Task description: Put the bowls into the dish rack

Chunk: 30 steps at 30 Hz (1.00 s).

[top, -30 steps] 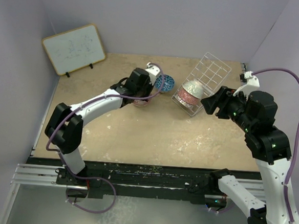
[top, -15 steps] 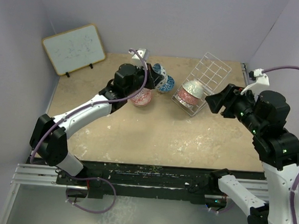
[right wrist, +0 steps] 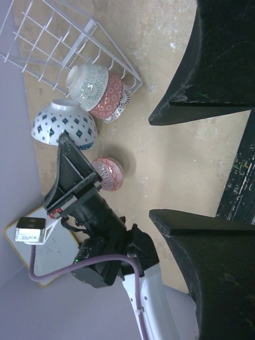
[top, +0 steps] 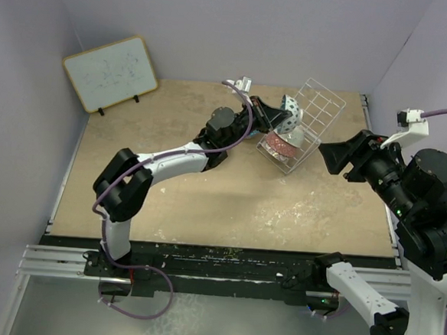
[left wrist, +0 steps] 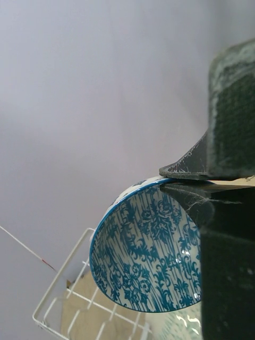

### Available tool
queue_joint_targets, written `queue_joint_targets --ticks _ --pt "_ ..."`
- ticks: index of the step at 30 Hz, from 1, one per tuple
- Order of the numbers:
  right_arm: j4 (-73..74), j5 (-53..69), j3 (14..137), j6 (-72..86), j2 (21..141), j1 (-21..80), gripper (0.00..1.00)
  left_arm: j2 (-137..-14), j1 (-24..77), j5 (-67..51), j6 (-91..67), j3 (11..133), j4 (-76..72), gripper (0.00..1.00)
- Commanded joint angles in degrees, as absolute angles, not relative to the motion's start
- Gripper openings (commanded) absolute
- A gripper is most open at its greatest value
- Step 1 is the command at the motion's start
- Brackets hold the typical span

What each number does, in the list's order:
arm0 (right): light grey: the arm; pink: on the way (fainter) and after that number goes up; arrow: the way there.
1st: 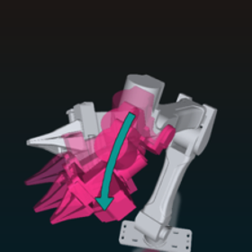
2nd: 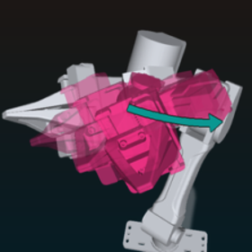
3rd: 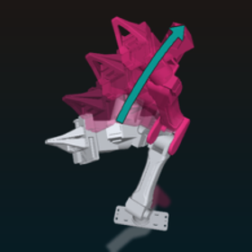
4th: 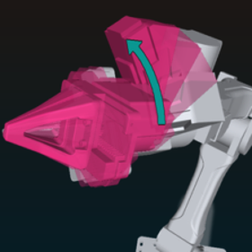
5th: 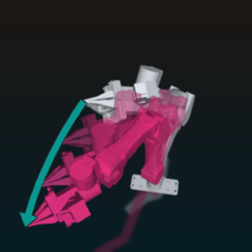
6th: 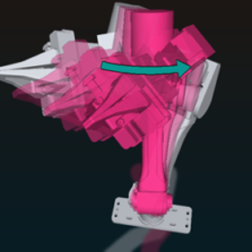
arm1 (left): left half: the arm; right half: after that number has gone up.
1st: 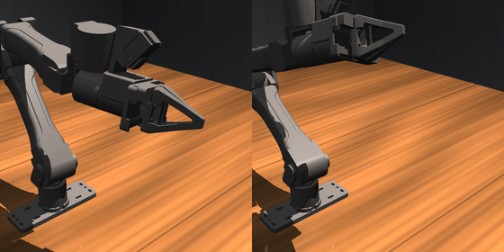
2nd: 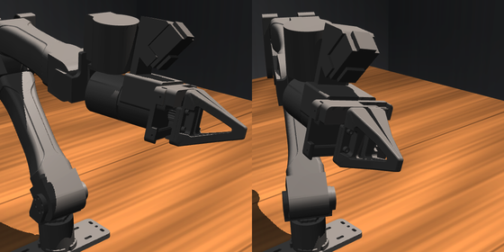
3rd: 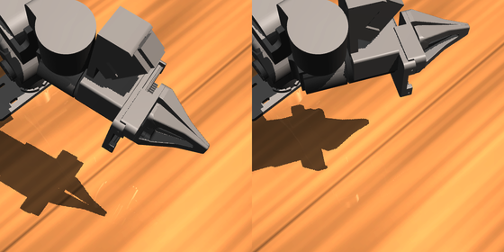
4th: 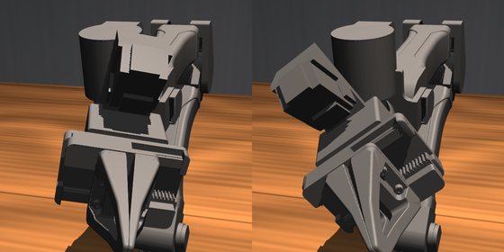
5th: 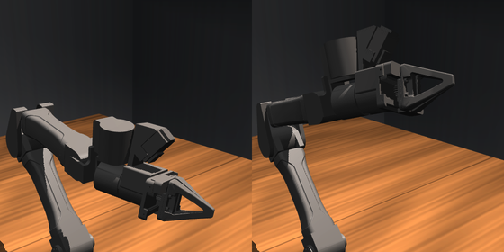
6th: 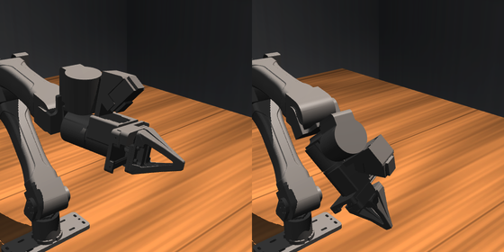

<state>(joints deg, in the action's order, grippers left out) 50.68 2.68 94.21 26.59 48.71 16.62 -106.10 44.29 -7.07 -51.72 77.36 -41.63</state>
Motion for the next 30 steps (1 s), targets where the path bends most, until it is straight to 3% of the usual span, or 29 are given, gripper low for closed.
queue_joint_targets --ticks 1,16,30 --pt "51.3 2.3 95.2 26.3 48.5 16.9 0.67 -109.7 45.1 -5.0 -58.0 84.7 -60.3 0.00" --pt "53.4 1.5 95.0 24.2 47.9 16.9 0.67 -128.4 48.6 5.5 -66.0 99.6 -78.3 0.00" --pt "55.4 1.4 94.9 22.0 47.5 16.9 0.68 -136.7 51.0 20.6 -67.1 99.6 -88.1 0.00"
